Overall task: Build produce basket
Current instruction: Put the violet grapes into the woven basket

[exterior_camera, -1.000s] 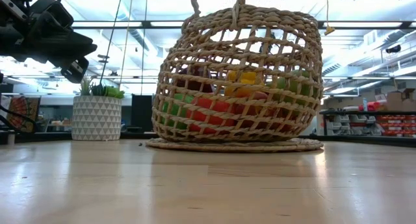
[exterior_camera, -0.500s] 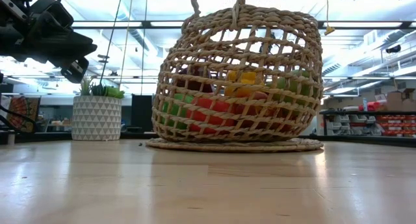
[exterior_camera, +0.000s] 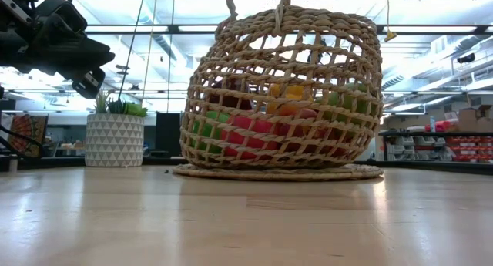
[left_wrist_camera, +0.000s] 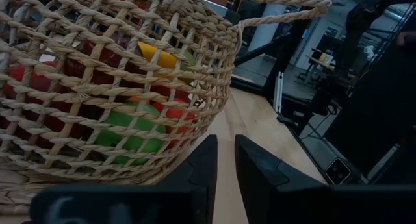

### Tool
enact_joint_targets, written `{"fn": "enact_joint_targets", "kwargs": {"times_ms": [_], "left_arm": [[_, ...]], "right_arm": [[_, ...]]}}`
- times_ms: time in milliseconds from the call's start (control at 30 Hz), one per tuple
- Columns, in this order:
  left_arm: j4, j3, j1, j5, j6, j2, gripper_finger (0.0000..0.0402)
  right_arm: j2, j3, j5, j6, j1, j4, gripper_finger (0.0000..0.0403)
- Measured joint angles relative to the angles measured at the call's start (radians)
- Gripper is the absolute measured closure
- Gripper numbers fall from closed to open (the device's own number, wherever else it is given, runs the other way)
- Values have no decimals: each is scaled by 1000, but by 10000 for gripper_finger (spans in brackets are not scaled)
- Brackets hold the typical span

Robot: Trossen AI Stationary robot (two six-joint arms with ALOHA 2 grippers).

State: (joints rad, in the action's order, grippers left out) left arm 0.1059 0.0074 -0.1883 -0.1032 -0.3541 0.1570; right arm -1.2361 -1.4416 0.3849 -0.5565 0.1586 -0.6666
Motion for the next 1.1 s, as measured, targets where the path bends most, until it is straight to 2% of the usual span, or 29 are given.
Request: {"fn": "enact_joint_targets", "kwargs": {"times_ms": [167,267,633,833,1000,1100], "left_arm": [[-1,0,0,0,0,0,342],[-1,0,0,0,0,0,346],[-3,0,0,0,0,0,339],[-4,0,0,0,0,0,344],[-5,0,0,0,0,0,340],[-5,0,0,0,0,0,338]], "right_arm": [[-28,68,-128,41,-43,21,212],[-43,121,-167,75,-62,82,212],[-138,287,-207,296,-133,173,212],[-184,322,-211,420,-172,185,211],[-194,323,-299,468,-209,208,190],[-195,323,-307,500,-221,198,168]]}}
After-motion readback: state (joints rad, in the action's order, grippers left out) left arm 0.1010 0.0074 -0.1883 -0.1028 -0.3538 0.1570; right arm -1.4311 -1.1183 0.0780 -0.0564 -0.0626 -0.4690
